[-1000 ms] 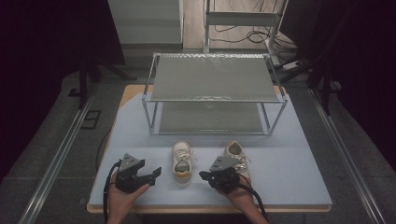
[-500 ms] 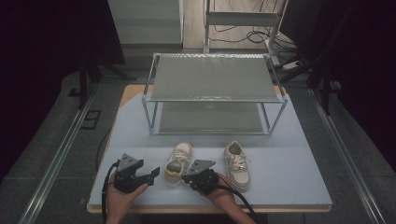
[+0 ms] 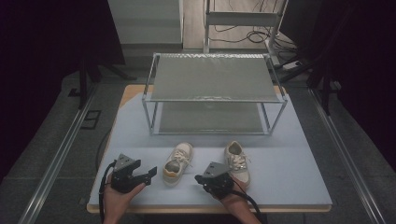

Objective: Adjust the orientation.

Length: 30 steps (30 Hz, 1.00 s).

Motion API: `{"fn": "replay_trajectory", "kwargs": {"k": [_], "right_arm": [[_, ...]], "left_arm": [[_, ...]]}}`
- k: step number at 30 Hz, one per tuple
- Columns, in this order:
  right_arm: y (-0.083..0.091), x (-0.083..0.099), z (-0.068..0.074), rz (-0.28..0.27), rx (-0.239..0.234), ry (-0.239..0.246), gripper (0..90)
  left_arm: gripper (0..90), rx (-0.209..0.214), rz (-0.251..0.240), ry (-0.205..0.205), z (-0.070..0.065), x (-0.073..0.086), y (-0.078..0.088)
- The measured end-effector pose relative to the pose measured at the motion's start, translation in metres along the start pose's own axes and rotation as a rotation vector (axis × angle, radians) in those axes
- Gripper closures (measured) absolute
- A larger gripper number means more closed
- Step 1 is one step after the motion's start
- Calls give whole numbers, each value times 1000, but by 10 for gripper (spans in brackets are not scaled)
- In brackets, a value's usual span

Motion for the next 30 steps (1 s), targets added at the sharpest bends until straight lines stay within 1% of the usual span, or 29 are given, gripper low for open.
{"fn": "replay_trajectory", "kwargs": {"k": [1,2,3,4,7,10,11,13,15,16,17,18,19,23,24,25,30], "right_arm": [[10,4,-4,-12,15,-14,895],[10,4,-4,-12,15,-14,895],[21,11,-8,-22,28,-31,895],[21,11,-8,-22,28,-31,895],[36,17,-15,-35,45,-62,895],[46,25,-21,-43,62,-84,895],[51,30,-24,-45,72,-98,895],[52,32,-25,-45,75,-103,895],[55,38,-29,-45,80,-123,895],[56,42,-33,-41,87,-133,895],[57,47,-39,-37,93,-154,896],[57,47,-39,-37,93,-154,896],[58,49,-41,-36,94,-164,895],[64,57,-51,-35,117,-187,896],[66,59,-52,-41,102,-200,896],[68,60,-53,-43,97,-208,896],[73,67,-56,-41,111,-219,896]], "left_arm": [[257,-1,1,-2,-1,0,0],[257,-1,1,-2,-1,0,0],[257,1,0,-4,-2,-1,0],[257,3,-1,-6,-2,-1,0],[257,6,-2,-7,-3,-2,-1],[257,11,5,-5,-2,-1,-3],[257,10,9,-3,-2,0,-4],[257,11,14,-2,-2,0,-5],[256,5,13,1,-1,0,-4],[251,4,12,2,-1,0,-4],[250,2,10,3,-1,0,-3],[250,1,9,4,-1,-1,-3],[250,-3,7,7,0,0,-2],[250,-5,11,10,0,0,-3],[250,-4,12,10,0,0,-3],[250,-2,13,9,0,0,-4],[248,-1,16,5,-1,0,-4]]}}
Point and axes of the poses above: each handheld gripper's, and its own axes: y roughly backward along the jaws, x roughly out of its underside, z roughly to its left, the point moved 7 cm from there along -y, roughly forward along the jaws, and after that the axes turned 11 degrees about -y, right-handed, at the moved point
